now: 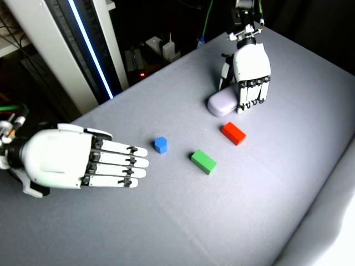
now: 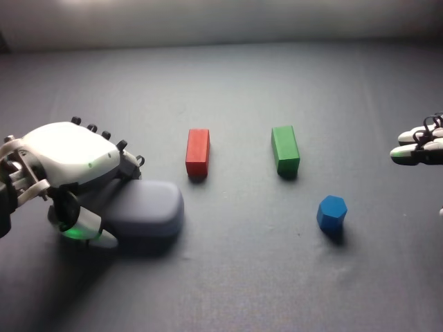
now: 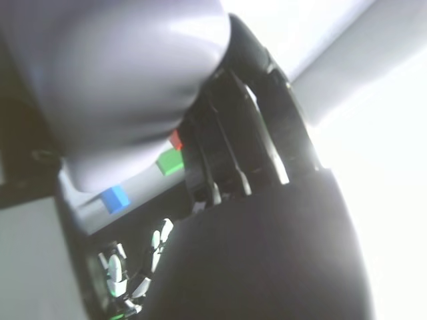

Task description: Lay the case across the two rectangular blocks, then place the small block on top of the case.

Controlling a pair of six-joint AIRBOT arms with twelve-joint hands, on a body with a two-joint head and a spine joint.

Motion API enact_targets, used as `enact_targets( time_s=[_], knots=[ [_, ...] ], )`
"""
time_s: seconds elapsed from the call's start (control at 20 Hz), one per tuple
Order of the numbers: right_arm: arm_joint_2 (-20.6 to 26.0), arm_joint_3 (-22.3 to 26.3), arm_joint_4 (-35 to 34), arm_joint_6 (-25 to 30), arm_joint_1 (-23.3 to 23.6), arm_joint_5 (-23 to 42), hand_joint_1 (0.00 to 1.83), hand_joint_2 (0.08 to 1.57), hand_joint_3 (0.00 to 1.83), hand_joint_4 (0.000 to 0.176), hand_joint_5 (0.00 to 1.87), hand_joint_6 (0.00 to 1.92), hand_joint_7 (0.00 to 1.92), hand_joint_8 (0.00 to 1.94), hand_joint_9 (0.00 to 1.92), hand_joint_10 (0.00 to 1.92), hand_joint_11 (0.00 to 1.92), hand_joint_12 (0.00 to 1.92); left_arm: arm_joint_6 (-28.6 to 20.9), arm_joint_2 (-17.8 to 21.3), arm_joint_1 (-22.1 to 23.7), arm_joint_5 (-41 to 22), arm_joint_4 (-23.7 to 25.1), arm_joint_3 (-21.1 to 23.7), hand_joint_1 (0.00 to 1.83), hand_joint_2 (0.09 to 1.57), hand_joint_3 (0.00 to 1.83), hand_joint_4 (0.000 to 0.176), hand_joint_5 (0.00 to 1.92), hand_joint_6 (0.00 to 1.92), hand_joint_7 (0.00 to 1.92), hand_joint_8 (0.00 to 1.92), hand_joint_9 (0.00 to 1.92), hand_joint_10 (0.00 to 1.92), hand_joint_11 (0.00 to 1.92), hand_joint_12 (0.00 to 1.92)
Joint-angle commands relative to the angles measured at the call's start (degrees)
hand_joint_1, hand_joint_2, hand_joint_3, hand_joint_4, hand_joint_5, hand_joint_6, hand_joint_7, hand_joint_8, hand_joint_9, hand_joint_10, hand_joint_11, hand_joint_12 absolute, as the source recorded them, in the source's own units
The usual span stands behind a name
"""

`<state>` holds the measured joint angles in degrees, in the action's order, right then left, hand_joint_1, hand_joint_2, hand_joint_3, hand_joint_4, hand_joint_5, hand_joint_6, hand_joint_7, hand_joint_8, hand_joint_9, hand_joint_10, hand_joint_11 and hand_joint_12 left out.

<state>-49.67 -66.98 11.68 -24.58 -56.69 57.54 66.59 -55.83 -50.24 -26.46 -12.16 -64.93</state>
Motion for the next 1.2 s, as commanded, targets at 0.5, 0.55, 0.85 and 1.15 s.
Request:
enact_targets(
  time_s=[0.5,0.55,0.85,1.15],
  knots=[
    [-0.18,-0.18,-1.84,0.41,0.38,6.43,0.71,1.31,0.0,0.0,0.39,0.0,0.27,0.0,0.26,0.0,0.0,0.82,-7.56,-2.36,9.63,-15.54,4.77,-2.22,1.27,1.06,0.0,0.0,1.01,0.8,1.19,0.78,1.15,0.48,0.8,1.22],
    [-0.17,-0.19,-1.85,0.41,0.4,6.43,0.68,1.31,0.0,0.0,0.41,0.0,0.28,0.0,0.28,0.01,0.0,0.85,-7.56,-3.24,10.68,-15.37,4.77,-2.76,1.27,1.06,0.0,0.0,1.02,0.77,1.18,0.81,1.18,0.43,0.85,1.13],
    [-0.28,-0.26,-2.03,0.41,0.46,6.43,0.82,1.31,0.0,0.0,0.33,0.0,0.35,0.0,0.3,0.0,0.0,0.72,-7.56,-9.86,17.62,-12.48,5.9,-6.81,1.4,1.06,0.0,0.0,1.01,0.76,1.17,0.71,1.02,1.06,0.87,1.06],
    [-0.32,-0.51,-2.03,0.41,1.0,6.43,0.8,1.34,0.0,0.0,0.33,0.0,0.41,0.0,0.39,0.01,0.05,0.91,-7.54,-15.76,19.68,-7.87,6.06,-10.76,1.37,1.06,0.0,0.0,1.05,0.69,1.12,0.72,1.08,0.96,0.86,1.04]
  ],
)
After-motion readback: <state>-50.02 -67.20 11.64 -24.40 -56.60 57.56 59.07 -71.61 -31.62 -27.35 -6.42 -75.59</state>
